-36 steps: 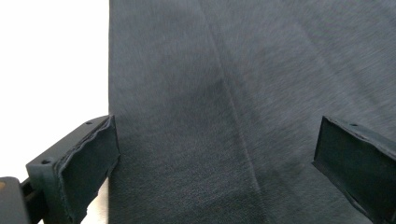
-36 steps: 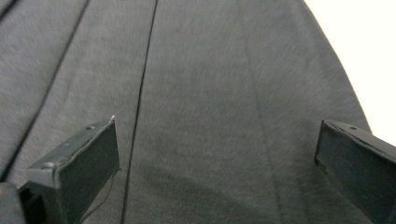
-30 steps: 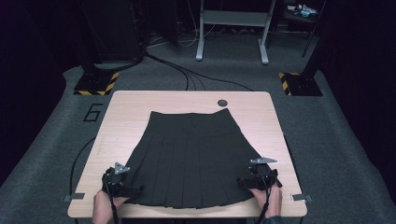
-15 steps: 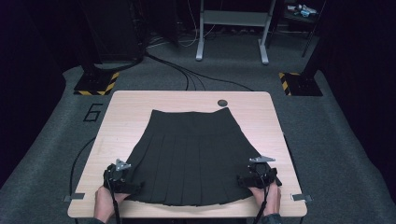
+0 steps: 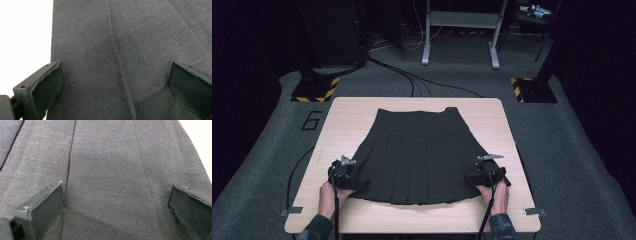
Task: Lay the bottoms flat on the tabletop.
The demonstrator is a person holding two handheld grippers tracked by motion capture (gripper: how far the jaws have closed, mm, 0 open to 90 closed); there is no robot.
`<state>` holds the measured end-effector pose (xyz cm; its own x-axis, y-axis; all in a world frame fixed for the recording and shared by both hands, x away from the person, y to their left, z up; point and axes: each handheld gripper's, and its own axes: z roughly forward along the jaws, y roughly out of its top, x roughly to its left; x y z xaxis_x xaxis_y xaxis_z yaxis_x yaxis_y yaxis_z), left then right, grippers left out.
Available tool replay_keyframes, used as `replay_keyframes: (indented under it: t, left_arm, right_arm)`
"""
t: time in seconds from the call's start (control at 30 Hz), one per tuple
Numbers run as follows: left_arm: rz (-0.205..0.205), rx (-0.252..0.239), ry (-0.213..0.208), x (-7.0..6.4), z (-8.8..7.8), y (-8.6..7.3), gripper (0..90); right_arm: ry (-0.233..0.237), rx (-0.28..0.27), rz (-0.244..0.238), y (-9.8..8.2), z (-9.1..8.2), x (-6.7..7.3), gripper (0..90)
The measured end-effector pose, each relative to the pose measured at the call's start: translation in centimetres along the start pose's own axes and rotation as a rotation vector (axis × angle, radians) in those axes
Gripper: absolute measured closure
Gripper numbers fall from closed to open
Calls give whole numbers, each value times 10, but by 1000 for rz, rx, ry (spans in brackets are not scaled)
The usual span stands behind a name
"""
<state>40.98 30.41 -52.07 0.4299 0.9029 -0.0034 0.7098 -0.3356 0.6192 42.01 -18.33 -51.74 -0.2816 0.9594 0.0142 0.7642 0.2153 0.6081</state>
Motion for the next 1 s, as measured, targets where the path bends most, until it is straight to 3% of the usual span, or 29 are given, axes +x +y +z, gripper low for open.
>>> replay_keyframes:
  t: [0.27,0.53,0.57,0.77,0.93,1.0]
  left_arm:
    - [-6,5,7,9,13,18,0]
    - [-18,-7,0,13,8,21,0]
    - [-19,-17,3,13,5,21,0]
    - [-16,-59,0,16,-23,17,0]
    - [-22,-114,25,22,-49,3,0]
    - [-22,-112,28,24,-57,-5,0]
  right_arm:
    - [-2,33,9,28,18,-9,0]
    - [11,17,4,28,17,-11,0]
    - [27,17,24,28,15,-12,0]
    - [48,-60,23,22,-15,-16,0]
    - [32,-107,21,6,-40,-22,0]
    - [22,-119,14,-2,-48,-26,0]
